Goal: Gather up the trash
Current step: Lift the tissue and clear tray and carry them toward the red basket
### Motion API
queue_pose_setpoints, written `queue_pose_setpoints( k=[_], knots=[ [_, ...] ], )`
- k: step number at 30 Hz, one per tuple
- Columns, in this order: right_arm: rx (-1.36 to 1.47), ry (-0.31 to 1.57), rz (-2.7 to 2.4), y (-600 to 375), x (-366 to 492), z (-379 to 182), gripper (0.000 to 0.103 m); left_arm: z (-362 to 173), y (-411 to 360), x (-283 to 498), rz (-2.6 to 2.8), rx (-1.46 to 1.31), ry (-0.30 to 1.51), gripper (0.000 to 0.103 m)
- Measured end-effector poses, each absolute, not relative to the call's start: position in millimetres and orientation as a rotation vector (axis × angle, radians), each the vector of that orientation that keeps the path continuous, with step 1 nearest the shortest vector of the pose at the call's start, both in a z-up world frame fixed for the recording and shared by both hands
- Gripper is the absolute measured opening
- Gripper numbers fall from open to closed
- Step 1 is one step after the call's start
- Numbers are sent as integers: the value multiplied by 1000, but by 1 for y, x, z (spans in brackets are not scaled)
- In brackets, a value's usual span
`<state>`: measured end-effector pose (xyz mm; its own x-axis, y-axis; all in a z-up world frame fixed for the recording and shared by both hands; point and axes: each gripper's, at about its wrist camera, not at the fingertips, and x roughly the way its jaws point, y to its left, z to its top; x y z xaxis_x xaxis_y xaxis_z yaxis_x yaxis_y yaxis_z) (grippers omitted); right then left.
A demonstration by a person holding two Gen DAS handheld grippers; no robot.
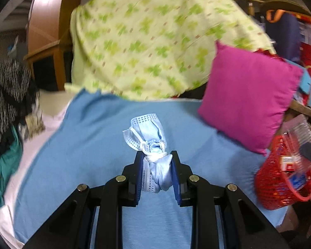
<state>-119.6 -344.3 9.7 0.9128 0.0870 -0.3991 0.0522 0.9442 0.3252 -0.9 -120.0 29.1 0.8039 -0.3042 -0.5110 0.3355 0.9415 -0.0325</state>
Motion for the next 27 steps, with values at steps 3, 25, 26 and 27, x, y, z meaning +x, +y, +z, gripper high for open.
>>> queue_pose_setpoints(
  k=[3,25,26,27],
  knots=[
    [340,389,-1,-351,-143,23,56,51,-134,-23,-367,80,489,26],
    [374,248,-101,-400,-247,61,56,112,-217,-105,-472,207,347,26],
    [376,247,-103,-401,-248,60,56,113,-219,-105,-475,209,347,26],
    [378,247,-105,-403,-249,60,56,113,-221,-105,-477,212,348,26]
  ],
)
